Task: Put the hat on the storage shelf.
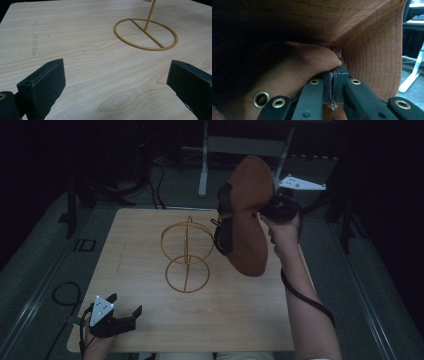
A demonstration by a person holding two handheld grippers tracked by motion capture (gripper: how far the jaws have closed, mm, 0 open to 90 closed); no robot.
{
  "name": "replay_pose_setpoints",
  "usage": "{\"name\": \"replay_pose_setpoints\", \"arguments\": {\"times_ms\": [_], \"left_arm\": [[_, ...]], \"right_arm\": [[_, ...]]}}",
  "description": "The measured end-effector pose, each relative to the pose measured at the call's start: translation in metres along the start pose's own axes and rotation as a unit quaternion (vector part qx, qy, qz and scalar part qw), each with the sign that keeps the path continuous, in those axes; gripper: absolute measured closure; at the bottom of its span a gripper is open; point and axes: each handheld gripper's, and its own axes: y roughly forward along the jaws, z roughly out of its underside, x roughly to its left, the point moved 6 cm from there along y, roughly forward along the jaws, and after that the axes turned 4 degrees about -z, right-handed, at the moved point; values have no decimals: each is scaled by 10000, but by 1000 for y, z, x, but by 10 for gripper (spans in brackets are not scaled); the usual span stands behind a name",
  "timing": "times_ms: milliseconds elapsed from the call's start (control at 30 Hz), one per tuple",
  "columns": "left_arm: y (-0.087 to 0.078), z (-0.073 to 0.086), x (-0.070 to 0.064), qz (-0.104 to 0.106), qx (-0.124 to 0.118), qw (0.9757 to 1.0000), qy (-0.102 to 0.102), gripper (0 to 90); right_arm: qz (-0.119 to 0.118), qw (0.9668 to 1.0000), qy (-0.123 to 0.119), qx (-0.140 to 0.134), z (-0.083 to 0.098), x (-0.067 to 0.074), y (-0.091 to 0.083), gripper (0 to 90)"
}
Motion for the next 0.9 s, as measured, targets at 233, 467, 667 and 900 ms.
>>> {"name": "replay_pose_setpoints", "arguments": {"times_ms": [233, 467, 667, 900], "left_arm": [[-1, -1, 1, 27, -37, 9999, -118, 26], [-2, -1, 2, 12, -58, 9999, -126, 26], [-2, -1, 3, 11, -83, 9998, -163, 26], [-3, -1, 5, -1, -109, 9997, -207, 27]], "right_arm": [[-398, 9984, -184, 344, -10, 33, 49, 875], [-755, 9932, -391, 792, 1, 64, 84, 871], [-778, 9869, -572, 1295, 25, 79, 110, 861], [-1069, 9763, -609, 1780, 49, 92, 137, 604]]}}
